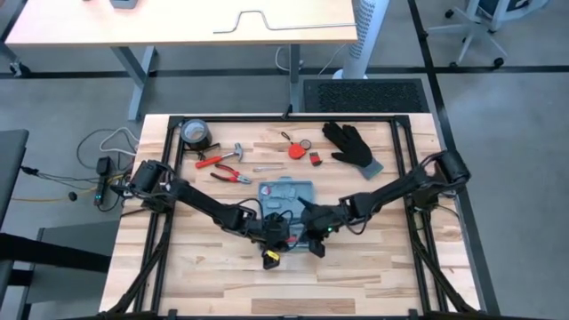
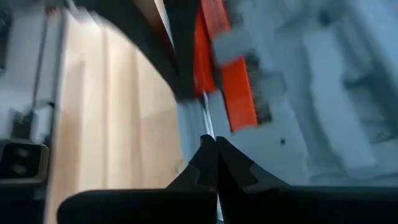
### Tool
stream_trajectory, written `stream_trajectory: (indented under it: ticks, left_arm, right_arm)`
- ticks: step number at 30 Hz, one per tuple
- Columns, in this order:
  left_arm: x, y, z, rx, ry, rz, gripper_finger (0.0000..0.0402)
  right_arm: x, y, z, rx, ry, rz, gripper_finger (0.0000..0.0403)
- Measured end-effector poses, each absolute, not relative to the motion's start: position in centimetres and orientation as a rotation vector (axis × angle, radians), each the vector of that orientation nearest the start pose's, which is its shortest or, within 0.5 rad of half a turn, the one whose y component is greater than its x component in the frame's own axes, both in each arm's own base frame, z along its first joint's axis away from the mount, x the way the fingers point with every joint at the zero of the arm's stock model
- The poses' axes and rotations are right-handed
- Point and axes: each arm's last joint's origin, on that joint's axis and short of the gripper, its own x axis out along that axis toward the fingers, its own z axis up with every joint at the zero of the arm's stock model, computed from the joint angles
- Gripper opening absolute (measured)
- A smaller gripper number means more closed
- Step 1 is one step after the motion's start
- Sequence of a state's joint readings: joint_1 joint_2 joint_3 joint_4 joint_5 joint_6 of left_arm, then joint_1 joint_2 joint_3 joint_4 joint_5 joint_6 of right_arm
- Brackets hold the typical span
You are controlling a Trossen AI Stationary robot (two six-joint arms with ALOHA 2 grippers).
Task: Prefit tool cases
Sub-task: Put the orange bit driver handle into the gray prefit tool case, then put the transparent screwdriver into the gray prefit tool case
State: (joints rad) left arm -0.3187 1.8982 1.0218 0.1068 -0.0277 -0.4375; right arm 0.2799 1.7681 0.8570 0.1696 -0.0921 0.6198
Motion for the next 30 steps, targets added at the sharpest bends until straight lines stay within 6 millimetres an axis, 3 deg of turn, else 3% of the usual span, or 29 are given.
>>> stream_trajectory:
  ticks: [9,15,22,30]
  left_arm:
    - [35.4,-10.8,16.7,-0.256,0.748,-0.123,0.0000]
    - [34.6,-9.3,19.1,-0.204,0.717,-0.050,0.0000]
    - [33.3,-6.4,21.5,-0.110,0.731,0.052,0.0000]
    - [31.9,-1.6,23.4,-0.019,0.769,0.175,0.0000]
  right_arm:
    - [31.6,8.6,17.8,0.476,0.756,0.114,0.0000]
    - [31.0,8.0,19.3,0.445,0.722,0.065,0.0001]
    - [30.2,7.2,20.4,0.421,0.726,0.001,0.0001]
    - [29.7,5.4,21.4,0.404,0.695,-0.088,0.0004]
